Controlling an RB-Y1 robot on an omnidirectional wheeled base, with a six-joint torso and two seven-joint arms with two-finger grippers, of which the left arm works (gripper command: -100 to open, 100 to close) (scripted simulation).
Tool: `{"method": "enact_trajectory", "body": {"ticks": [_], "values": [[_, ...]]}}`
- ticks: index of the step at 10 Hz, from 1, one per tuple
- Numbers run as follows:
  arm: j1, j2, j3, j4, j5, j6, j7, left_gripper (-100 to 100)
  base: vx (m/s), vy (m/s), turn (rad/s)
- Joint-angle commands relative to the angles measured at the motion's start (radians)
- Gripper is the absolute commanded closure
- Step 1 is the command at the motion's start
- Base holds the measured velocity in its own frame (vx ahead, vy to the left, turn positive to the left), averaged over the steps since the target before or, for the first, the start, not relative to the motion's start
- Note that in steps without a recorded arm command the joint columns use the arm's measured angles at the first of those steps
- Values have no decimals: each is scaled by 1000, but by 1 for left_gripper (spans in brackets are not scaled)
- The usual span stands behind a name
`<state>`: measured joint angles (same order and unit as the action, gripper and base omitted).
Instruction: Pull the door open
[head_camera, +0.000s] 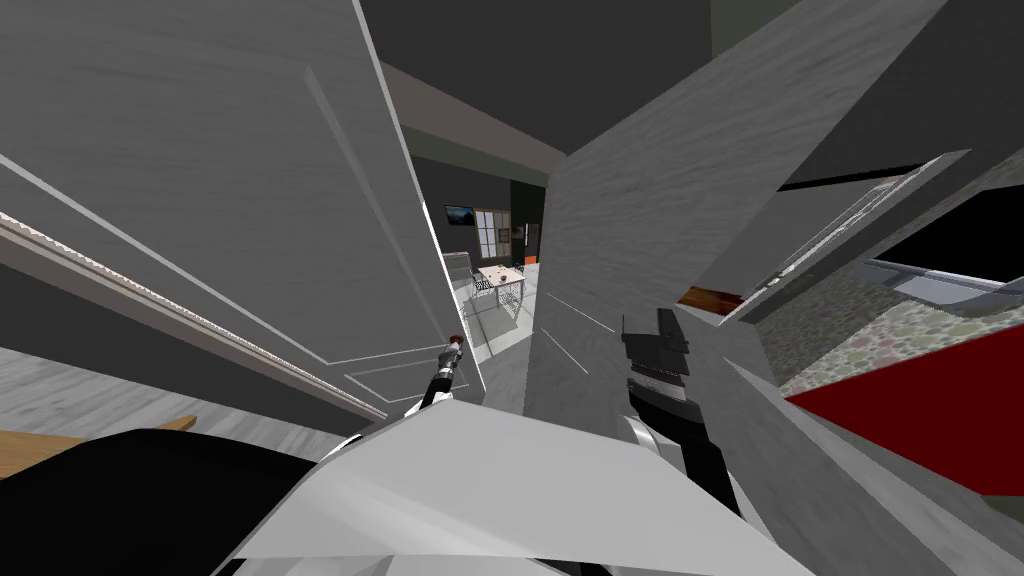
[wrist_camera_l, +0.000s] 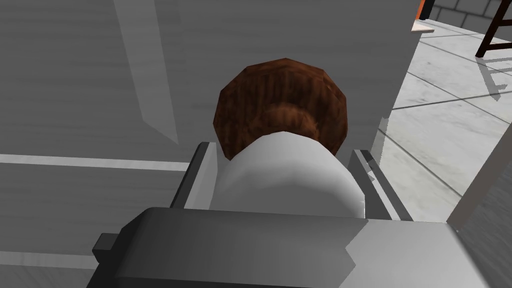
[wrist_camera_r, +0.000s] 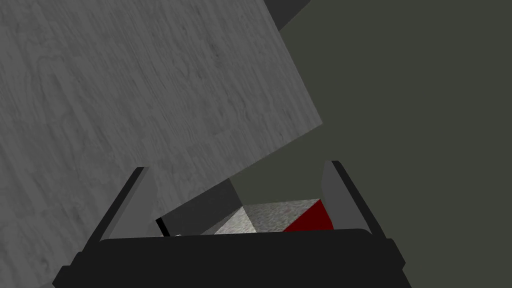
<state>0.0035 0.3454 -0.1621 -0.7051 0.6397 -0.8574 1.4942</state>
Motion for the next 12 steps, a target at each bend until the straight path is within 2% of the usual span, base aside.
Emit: {"method": "enact_trajectory", "body": {"ticks": [1, 2, 3, 11, 12], "values": [[7, 10, -23, -10, -10, -2, 23, 100, -275, 36, -94], [6, 7, -13, -12, -6, 1, 11, 100, -126, 7, -34], [19, 19, -39, -19, -19, -5, 35, 100, -167, 2, -86], [61, 86, -136, -48, -70, -47, 134, 100, -220, 28, -83], [55, 80, -127, -45, -65, -41, 125, 100, -101, 8, -23]]}}
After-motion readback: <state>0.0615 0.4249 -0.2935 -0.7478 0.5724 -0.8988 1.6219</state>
